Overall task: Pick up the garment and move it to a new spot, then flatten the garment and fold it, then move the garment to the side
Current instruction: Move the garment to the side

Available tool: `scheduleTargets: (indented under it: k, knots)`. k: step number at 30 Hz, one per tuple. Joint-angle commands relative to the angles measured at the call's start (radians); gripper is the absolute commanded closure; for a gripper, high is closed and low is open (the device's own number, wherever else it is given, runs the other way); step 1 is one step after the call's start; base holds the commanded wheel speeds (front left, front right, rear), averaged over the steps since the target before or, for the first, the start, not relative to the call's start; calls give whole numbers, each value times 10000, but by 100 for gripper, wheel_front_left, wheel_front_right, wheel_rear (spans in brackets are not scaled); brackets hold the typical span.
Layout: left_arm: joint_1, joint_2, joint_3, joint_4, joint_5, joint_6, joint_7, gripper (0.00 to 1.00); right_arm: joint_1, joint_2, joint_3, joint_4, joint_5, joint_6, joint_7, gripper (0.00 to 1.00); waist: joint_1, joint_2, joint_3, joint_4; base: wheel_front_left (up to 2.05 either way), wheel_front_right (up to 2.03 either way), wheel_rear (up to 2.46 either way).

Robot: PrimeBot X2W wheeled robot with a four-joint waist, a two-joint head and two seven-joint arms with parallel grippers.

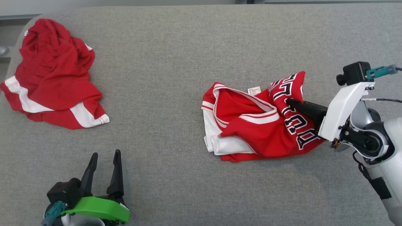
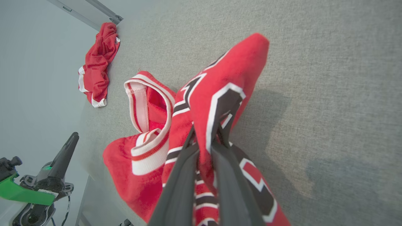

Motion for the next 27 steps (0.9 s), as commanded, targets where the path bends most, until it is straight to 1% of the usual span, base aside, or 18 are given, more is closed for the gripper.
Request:
scheduleTargets:
  k: [1,5,8,11,13,16,19,21,24,25,27]
  knots:
    - [96,-28,65,22,71,-27,-28,0,-91,-89,27,-258,162,5,132,100,0,0,-180,83,0,0,0]
    - [221,-253,167,47,155,-95,-28,0,-107,-378,-64,-1300,567,4,762,100,0,0,-374,89,0,0,0]
    - [230,-352,278,67,170,-142,-28,0,-38,-418,-316,-1713,758,4,1288,100,0,0,-453,94,0,0,0]
    - [244,-488,346,98,209,-183,-28,0,73,-439,-701,-1813,689,4,1770,100,0,0,-469,102,0,0,0]
    - [258,-539,403,100,236,-226,-28,0,179,-449,-1020,-1711,497,4,2063,100,0,0,-451,96,0,0,0]
    - [316,-579,556,41,281,-250,-28,0,319,-434,-1653,-1489,27,4,2227,100,0,0,-339,-32,0,0,0]
    - [297,-573,645,2,380,-291,-28,0,513,-285,-2304,-1153,-429,4,2121,100,0,0,-151,-350,0,0,0]
    - [204,-491,704,-96,474,-313,-28,0,598,-221,-2637,-961,-743,4,1983,100,0,0,8,-679,0,0,0]
    - [-43,-295,804,-393,676,-324,-28,0,704,-75,-2953,-713,-1196,4,1675,100,0,0,347,-1319,0,0,0]
    - [-43,-295,804,-393,676,-324,-28,0,704,-75,-2953,-713,-1196,4,1675,100,0,0,347,-1319,0,0,0]
    - [-185,-122,859,-657,805,-340,-30,0,775,116,-3128,-549,-1355,4,1443,100,0,0,570,-1769,0,0,0]
